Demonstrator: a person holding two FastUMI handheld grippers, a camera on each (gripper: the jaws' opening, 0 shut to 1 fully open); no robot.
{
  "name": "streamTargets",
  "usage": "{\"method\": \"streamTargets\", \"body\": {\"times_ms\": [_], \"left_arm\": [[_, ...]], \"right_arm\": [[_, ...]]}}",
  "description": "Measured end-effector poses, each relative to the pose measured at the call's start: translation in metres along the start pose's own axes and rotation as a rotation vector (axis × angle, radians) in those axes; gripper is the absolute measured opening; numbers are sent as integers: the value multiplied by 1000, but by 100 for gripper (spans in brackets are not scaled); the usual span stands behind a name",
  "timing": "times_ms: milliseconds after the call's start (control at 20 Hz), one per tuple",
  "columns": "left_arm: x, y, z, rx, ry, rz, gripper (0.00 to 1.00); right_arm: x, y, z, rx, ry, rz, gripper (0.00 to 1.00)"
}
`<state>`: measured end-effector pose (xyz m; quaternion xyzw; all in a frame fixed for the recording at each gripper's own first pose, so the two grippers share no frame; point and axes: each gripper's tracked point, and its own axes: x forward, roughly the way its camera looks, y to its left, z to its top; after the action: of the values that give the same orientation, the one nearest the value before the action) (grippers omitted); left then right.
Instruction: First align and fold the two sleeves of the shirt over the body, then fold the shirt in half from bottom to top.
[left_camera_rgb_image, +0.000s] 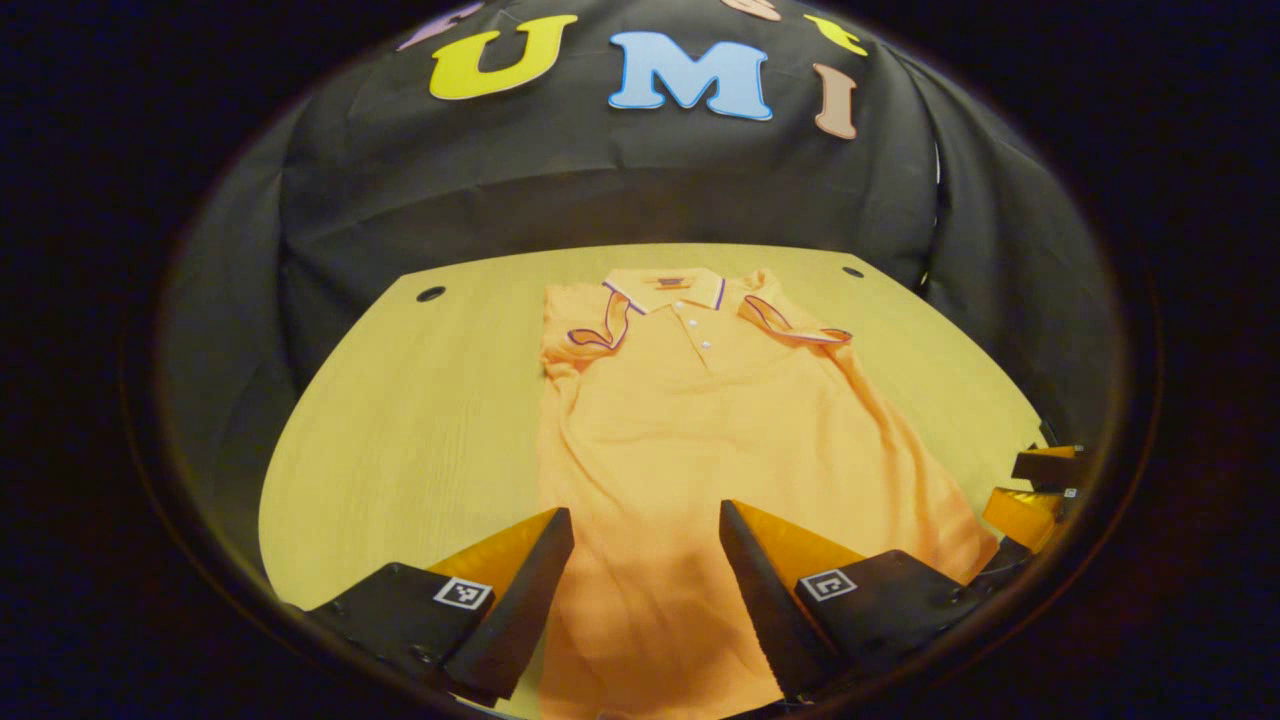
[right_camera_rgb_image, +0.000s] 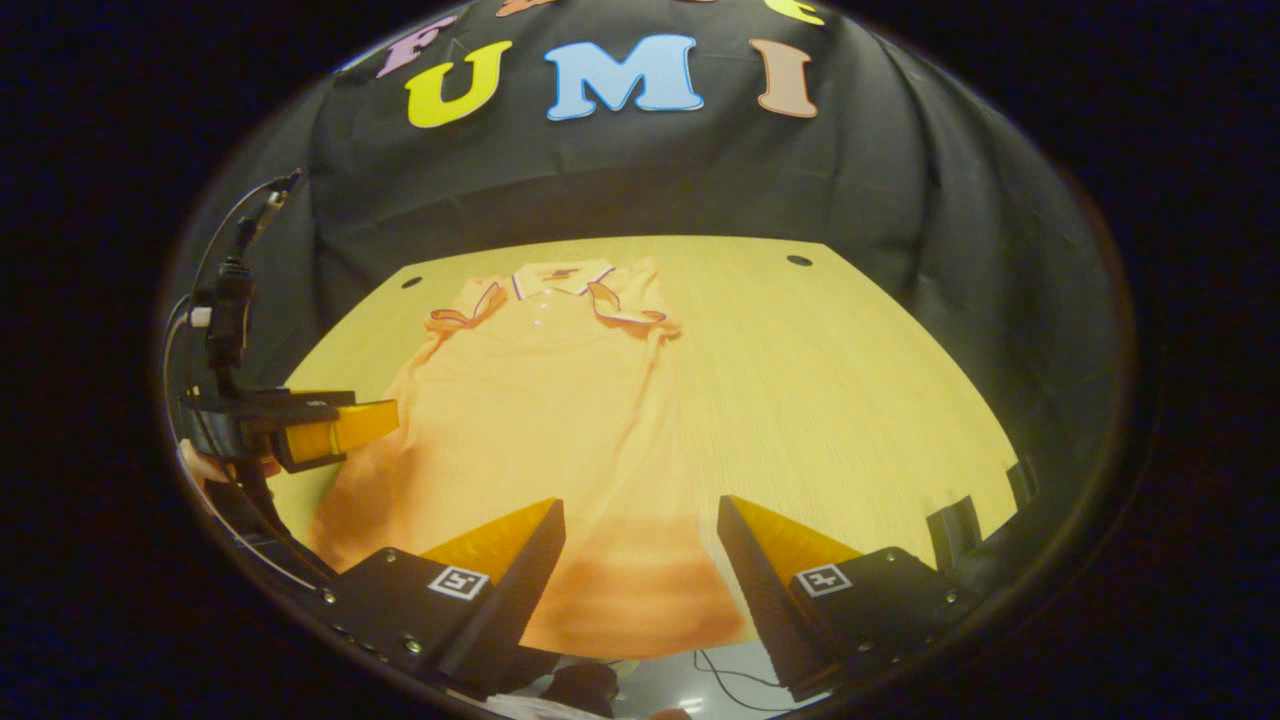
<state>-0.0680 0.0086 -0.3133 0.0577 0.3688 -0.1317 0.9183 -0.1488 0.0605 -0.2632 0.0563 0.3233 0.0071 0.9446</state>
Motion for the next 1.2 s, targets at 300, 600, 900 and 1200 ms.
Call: {"method": "streamTargets", "body": {"times_ms": [300, 600, 900, 1200], "left_arm": [[-34, 5, -48, -11, 37, -12, 99], [-63, 12, -89, -9, 59, -18, 99], [-77, 11, -113, -42, 65, -25, 94], [-80, 3, -133, -61, 65, -17, 95]], "right_arm": [[3, -4, -24, -19, 42, -1, 96], [0, -17, -51, -4, 88, -17, 96], [-1, -25, -69, -2, 118, -23, 96], [2, -22, -83, -29, 127, -26, 96]]}}
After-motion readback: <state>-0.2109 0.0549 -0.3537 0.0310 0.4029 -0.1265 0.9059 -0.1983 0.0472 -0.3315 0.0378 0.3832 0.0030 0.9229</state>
